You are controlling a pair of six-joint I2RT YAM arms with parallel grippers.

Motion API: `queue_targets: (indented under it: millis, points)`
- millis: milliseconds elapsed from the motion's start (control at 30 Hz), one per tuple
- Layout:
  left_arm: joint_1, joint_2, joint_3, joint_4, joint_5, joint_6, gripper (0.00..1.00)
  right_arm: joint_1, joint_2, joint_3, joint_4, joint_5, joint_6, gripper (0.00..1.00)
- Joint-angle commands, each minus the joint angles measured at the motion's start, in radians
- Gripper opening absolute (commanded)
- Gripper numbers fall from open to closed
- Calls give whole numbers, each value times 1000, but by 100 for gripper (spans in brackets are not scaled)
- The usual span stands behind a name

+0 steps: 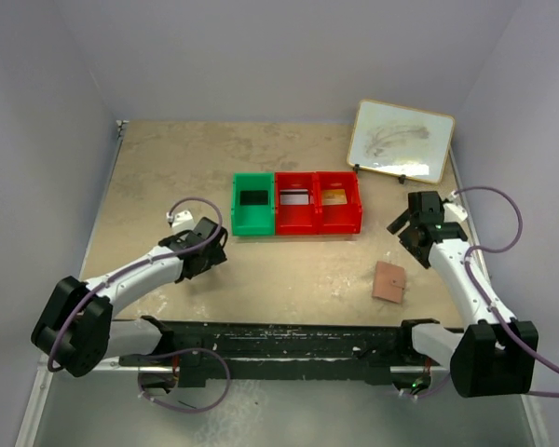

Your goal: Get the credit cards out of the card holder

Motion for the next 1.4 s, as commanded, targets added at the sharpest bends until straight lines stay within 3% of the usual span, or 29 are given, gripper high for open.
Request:
queue_targets:
  millis: [0,133,300,400,567,833,1133,1367]
  points:
    - [80,-34,38,-23,15,61,98,-11,-19,-54,-123,-4,210,95]
    - [81,-100,52,4,138,91,98,-11,-54,-137,-152,-40,319,95]
    - [81,-225,34,65,283,101,98,-10,-95,-195,-101,-67,324,94]
    - [81,-270,24,79,336,96,97,-10,-83,-203,-17,-114,265,92]
    - [81,-278,22,89,405,91,97,-2,16,-273,157,-329,123,88]
    - [81,-282,33,83,434,96,96,198,-43,-344,158,-327,229,82]
    - [80,-261,46,118,478,98,96,302,-124,-414,310,-481,266,75]
    - [54,-233,11,222,516,55,91,580,-29,-342,452,-488,368,71]
